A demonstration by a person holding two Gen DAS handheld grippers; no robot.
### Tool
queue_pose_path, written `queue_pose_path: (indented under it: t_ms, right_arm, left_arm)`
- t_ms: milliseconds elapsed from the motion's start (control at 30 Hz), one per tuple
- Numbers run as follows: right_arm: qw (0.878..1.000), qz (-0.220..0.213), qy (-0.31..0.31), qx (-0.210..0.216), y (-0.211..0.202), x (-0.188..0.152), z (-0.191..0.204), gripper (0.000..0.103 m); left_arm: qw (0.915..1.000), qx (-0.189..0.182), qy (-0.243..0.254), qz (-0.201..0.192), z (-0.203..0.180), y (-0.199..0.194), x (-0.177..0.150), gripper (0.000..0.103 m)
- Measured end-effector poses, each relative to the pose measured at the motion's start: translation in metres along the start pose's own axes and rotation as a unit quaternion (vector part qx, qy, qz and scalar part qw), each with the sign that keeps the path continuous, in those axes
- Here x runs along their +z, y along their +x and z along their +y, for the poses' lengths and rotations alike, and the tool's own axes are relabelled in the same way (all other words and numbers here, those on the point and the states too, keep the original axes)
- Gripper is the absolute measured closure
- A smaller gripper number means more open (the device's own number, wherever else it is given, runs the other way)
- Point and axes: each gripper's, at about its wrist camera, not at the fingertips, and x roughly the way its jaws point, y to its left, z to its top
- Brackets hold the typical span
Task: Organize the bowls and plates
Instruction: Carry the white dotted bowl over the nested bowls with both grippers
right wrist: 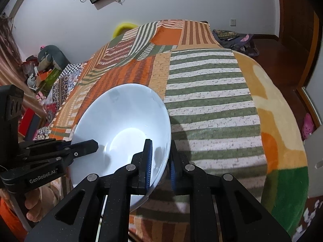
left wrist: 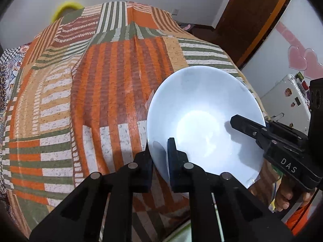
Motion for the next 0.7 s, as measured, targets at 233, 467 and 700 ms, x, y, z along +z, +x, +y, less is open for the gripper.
queue_pose_path:
  t_ms: [233, 467, 700]
  right_arm:
    - [1.0, -0.025, -0.008, -0.003, -0.029, -0.005, 0.018, 0.089]
    - [0.998, -0.056, -0.013, 0.005, -0.062, -0.012, 0.04, 0.089]
    - [0.996, -0.081, -0.022, 0.016, -0.087, -0.022, 0.065, 0.089]
  left_arm:
    - [0.9991, -0.004, 0.003, -0.042, -0.007, -0.046, -0.016, 0.091]
    - [0.9952, -0.002, 0.012, -0.097, -0.017, -0.106, -0.04, 0.091]
    - [0.9919, -0.012, 0.003, -0.126, -0.011, -0.152, -0.065, 0.091]
